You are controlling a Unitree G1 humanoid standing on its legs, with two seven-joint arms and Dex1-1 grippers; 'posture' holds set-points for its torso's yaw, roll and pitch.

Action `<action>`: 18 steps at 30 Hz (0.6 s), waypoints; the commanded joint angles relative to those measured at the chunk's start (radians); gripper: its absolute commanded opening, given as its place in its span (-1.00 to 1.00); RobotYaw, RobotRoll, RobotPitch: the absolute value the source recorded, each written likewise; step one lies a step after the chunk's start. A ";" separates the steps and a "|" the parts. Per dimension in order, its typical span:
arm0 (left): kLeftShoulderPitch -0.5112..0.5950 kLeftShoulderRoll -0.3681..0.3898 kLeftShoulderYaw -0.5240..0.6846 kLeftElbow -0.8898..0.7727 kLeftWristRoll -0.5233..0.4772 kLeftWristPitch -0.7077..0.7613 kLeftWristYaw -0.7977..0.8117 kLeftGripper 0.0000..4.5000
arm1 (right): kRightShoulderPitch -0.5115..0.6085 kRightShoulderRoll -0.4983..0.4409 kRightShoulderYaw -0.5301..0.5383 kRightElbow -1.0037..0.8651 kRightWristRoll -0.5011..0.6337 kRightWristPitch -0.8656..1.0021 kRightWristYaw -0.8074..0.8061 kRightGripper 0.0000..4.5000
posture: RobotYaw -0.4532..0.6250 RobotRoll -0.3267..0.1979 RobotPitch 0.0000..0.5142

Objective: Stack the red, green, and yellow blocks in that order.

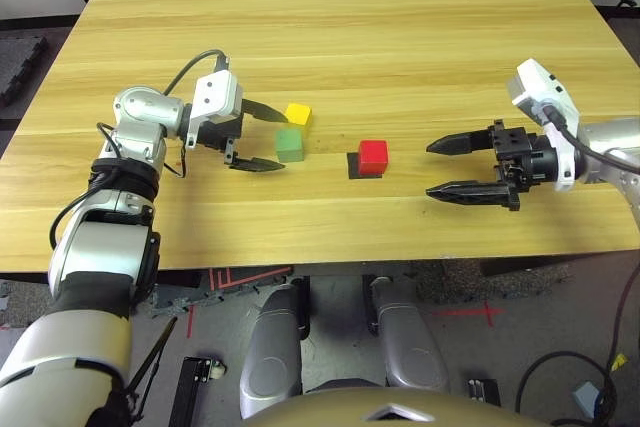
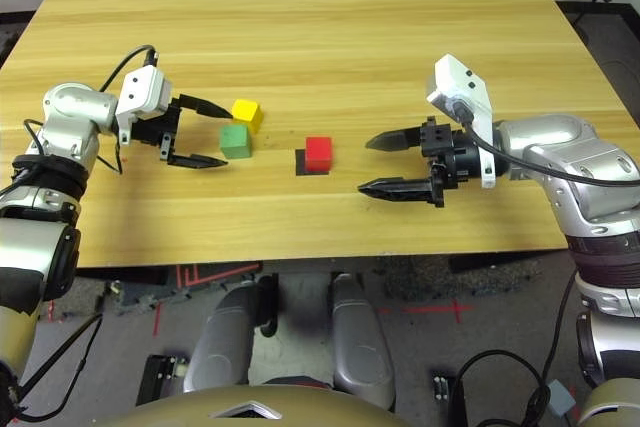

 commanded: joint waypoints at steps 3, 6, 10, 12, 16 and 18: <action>-0.001 -0.013 -0.003 0.050 0.032 -0.010 0.026 1.00 | 0.003 -0.005 -0.013 -0.014 0.009 0.005 -0.007 0.99 | 0.11 0.12 -0.11; -0.006 -0.020 -0.005 0.072 0.047 -0.026 0.036 1.00 | -0.005 -0.001 -0.009 -0.007 0.007 0.004 -0.008 0.99 | 0.11 0.12 -0.11; -0.006 -0.026 -0.009 0.093 0.062 -0.050 0.045 1.00 | -0.005 0.003 -0.009 -0.008 0.007 0.001 -0.012 0.99 | 0.12 0.12 -0.10; -0.008 -0.030 -0.008 0.106 0.068 -0.055 0.054 1.00 | -0.007 0.006 -0.006 -0.004 0.005 -0.001 -0.014 0.99 | 0.12 0.12 -0.10; -0.009 -0.042 -0.005 0.123 0.080 -0.064 0.068 1.00 | -0.007 0.012 -0.003 -0.002 0.001 -0.007 -0.017 0.99 | 0.12 0.12 -0.08; -0.010 -0.048 -0.003 0.128 0.080 -0.062 0.071 1.00 | -0.006 0.014 -0.002 -0.001 -0.002 -0.010 -0.018 0.99 | 0.12 0.12 -0.08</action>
